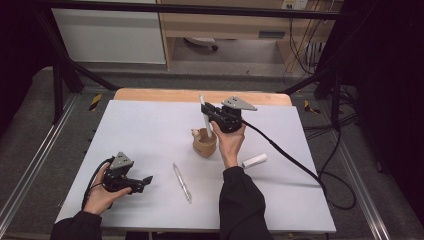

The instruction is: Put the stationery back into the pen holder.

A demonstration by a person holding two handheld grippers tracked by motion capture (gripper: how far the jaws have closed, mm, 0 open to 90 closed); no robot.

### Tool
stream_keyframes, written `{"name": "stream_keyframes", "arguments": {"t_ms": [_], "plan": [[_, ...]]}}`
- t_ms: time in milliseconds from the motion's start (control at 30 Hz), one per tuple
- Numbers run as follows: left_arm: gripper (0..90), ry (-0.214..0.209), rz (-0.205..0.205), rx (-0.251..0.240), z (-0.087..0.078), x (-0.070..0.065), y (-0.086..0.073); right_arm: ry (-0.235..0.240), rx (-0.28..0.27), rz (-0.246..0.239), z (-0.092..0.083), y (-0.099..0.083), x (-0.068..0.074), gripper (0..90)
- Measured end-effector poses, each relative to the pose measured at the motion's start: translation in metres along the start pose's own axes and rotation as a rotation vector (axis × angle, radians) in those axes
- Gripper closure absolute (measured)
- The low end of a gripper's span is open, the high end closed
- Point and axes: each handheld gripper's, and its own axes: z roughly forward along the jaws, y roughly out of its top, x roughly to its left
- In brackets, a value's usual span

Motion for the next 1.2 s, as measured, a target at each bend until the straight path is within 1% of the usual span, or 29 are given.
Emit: {"name": "stream_keyframes", "arguments": {"t_ms": [67, 167, 233, 367, 400, 567, 667, 700, 800, 833, 967, 1100, 1200], "plan": [[6.2, 0.000, -0.002, -0.001, 0.000, 0.001, 0.000, 0.002, 0.013, 0.003, 0.007, -0.006, -0.001, 79.3], [6.2, 0.000, -0.002, -0.002, 0.000, 0.001, 0.000, 0.000, 0.020, 0.005, 0.012, -0.010, -0.001, 79.3], [6.2, 0.000, 0.001, -0.001, 0.000, 0.000, 0.000, -0.002, 0.039, 0.011, 0.017, -0.017, -0.002, 79.3], [6.2, 0.000, 0.000, -0.001, 0.000, 0.000, 0.000, 0.001, 0.050, 0.013, 0.020, -0.022, -0.002, 79.2], [6.2, 0.000, 0.000, -0.001, 0.000, 0.000, 0.000, -0.005, 0.055, 0.013, 0.021, -0.024, -0.002, 79.2], [6.2, -0.001, 0.001, -0.002, 0.000, 0.000, 0.000, -0.011, 0.062, 0.039, 0.020, -0.033, -0.006, 79.2], [6.2, -0.001, 0.004, 0.002, 0.000, 0.000, 0.000, -0.005, 0.069, 0.034, 0.019, -0.038, -0.007, 79.2], [6.3, -0.001, 0.004, 0.002, 0.000, 0.000, 0.000, -0.007, 0.071, 0.040, 0.018, -0.042, -0.007, 79.2], [6.2, 0.000, 0.005, 0.002, 0.000, 0.000, 0.000, -0.009, 0.073, 0.049, 0.017, -0.046, -0.008, 79.2], [6.3, 0.000, 0.005, 0.003, 0.000, 0.000, 0.000, -0.009, 0.088, 0.040, 0.017, -0.049, -0.008, 79.2], [6.2, 0.000, 0.006, 0.003, 0.000, 0.000, 0.000, -0.005, 0.090, 0.047, 0.017, -0.052, -0.008, 79.2], [6.3, -0.001, 0.001, 0.004, 0.000, 0.000, 0.000, -0.007, 0.106, 0.042, 0.016, -0.056, -0.008, 79.0], [6.4, -0.002, 0.001, 0.004, 0.000, -0.001, 0.000, 0.002, 0.121, 0.041, 0.015, -0.058, -0.009, 78.8]]}}
